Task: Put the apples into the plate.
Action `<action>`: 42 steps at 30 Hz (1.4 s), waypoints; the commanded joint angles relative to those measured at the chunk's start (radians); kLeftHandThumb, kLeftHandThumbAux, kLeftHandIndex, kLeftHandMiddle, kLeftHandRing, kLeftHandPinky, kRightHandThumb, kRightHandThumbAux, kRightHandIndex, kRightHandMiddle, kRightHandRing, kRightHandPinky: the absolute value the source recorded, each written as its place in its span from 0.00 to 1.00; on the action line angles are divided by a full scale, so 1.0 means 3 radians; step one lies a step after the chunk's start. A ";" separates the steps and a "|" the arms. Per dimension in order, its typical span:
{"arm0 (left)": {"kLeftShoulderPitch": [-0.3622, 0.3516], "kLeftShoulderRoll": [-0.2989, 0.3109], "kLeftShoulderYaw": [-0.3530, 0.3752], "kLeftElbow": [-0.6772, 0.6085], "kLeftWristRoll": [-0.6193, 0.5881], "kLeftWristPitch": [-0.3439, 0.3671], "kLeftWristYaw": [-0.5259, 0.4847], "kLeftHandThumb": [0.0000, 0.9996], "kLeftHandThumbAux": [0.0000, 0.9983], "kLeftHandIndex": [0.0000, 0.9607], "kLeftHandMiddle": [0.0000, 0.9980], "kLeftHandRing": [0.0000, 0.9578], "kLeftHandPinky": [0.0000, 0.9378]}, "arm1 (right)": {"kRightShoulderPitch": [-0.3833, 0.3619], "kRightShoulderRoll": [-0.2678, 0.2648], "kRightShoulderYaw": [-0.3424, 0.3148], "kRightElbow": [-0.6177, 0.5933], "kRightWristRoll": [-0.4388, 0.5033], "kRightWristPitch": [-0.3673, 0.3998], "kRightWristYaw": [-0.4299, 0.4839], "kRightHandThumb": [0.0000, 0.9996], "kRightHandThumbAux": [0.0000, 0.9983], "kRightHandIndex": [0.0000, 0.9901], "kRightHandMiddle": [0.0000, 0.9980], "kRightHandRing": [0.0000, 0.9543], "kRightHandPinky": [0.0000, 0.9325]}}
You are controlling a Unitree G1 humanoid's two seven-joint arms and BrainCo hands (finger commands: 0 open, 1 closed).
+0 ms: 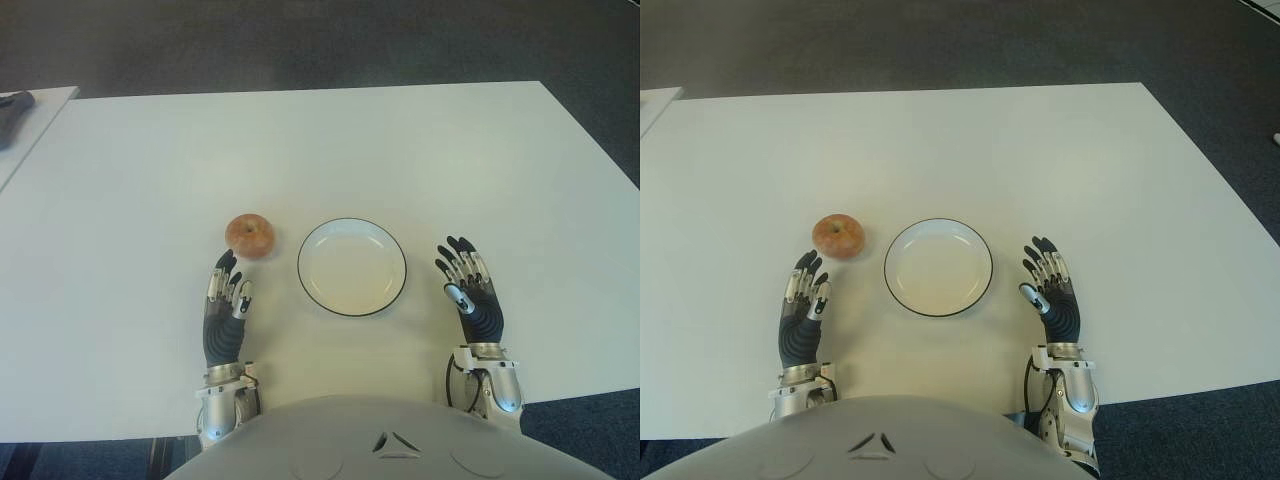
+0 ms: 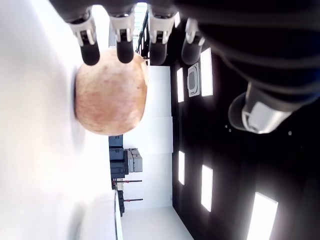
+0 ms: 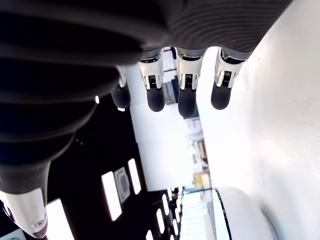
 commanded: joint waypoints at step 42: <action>0.0099 0.0274 0.0391 -0.1536 0.2724 0.1563 0.1351 0.13 0.51 0.00 0.00 0.00 0.02 | -0.0016 0.0042 0.0007 0.0197 -0.0086 0.0011 -0.0054 0.21 0.64 0.08 0.10 0.10 0.12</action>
